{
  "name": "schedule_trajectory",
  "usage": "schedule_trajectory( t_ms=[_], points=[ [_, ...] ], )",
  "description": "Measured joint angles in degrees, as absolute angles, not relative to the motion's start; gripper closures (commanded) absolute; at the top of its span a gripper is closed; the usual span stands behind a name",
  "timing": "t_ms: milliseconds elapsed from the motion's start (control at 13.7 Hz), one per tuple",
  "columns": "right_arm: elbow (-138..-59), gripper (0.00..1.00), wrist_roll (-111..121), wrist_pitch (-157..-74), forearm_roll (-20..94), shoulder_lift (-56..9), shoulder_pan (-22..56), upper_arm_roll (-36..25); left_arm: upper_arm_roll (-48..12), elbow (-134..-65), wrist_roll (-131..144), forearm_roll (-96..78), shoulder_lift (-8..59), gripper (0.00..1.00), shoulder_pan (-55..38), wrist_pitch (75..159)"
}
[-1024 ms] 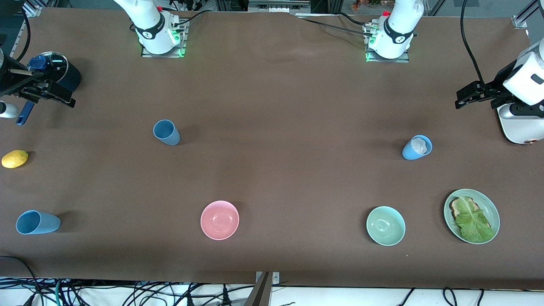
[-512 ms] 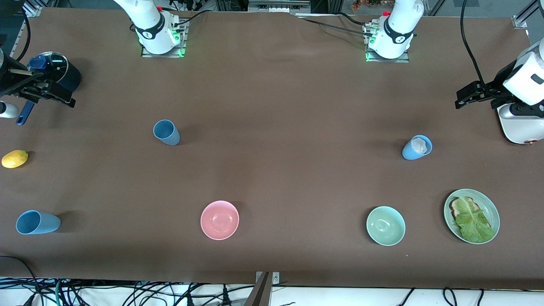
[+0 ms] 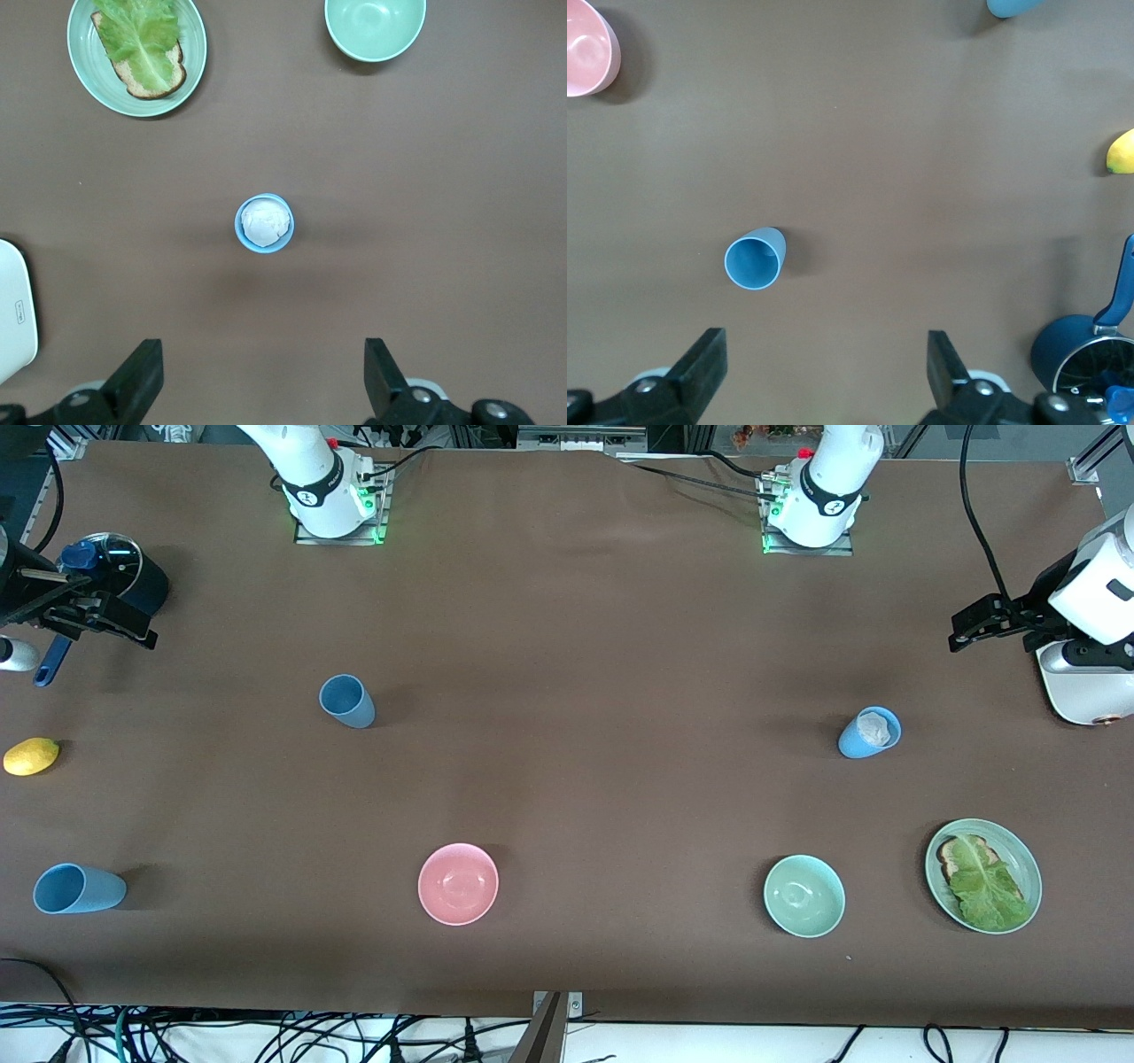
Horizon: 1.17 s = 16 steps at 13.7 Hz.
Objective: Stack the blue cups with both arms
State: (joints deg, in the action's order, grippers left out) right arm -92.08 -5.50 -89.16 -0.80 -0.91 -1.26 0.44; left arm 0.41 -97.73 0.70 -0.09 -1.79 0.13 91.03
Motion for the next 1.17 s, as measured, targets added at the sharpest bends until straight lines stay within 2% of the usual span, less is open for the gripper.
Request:
schedule_trajectory(
  t_ms=[293,512,951,1171],
  points=[
    [-92.08,0.00,-5.50,-89.15,-0.80,-0.91,-1.28,0.43,0.44,-97.82,0.93,-2.24,0.45,0.00,0.40,91.63],
    [-92.08,0.00,-5.50,-89.14,-0.80,-0.91,-1.30,0.43,0.50,-97.82,0.80,-2.69,4.04,0.00,1.47,97.11],
    [-92.10,0.00,-5.50,-89.09,-0.80,-0.91,-1.33,0.43,-0.57,-97.67,0.80,-0.84,8.05,0.00,-0.17,99.91],
    [-92.10,0.00,-5.50,-89.09,-0.80,-0.91,-1.34,0.43,-0.40,-99.83,0.73,-0.84,10.62,0.00,0.71,104.97]
  ],
)
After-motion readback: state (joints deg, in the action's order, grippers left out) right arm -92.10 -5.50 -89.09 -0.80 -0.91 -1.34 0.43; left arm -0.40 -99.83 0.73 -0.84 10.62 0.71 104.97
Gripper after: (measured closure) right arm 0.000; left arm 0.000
